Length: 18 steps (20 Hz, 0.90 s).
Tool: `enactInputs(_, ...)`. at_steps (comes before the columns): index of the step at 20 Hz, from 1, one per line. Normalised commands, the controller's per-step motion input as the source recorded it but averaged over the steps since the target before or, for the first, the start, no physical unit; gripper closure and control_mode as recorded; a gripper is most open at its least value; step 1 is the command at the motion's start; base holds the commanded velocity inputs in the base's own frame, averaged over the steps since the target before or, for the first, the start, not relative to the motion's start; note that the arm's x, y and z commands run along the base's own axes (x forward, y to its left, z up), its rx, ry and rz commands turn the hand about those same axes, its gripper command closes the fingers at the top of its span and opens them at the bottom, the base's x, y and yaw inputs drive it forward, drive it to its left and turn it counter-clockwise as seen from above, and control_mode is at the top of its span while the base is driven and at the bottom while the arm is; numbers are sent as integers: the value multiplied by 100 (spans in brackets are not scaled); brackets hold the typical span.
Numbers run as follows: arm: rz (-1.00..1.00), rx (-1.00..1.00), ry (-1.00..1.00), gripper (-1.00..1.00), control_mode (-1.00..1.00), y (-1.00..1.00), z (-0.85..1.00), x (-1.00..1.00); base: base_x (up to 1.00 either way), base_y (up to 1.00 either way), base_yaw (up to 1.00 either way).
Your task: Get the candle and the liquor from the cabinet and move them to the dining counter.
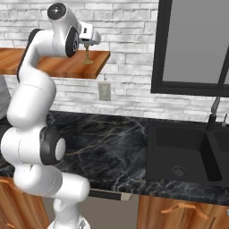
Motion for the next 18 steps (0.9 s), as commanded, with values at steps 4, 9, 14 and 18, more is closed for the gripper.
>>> enactInputs(4, 0, 0, 0, -100, -100, 0, 0, 31, 0, 0, 0)
enactInputs(9, 0, 0, 0, -100, -100, 0, 0, 26, 0, 0, 0)
enactInputs(14, 0, 0, 0, -100, -100, 0, 0, 25, 0, 0, 0)
enactInputs(18, 0, 0, 1, -100, -100, 0, 0, 31, 0, 0, 0)
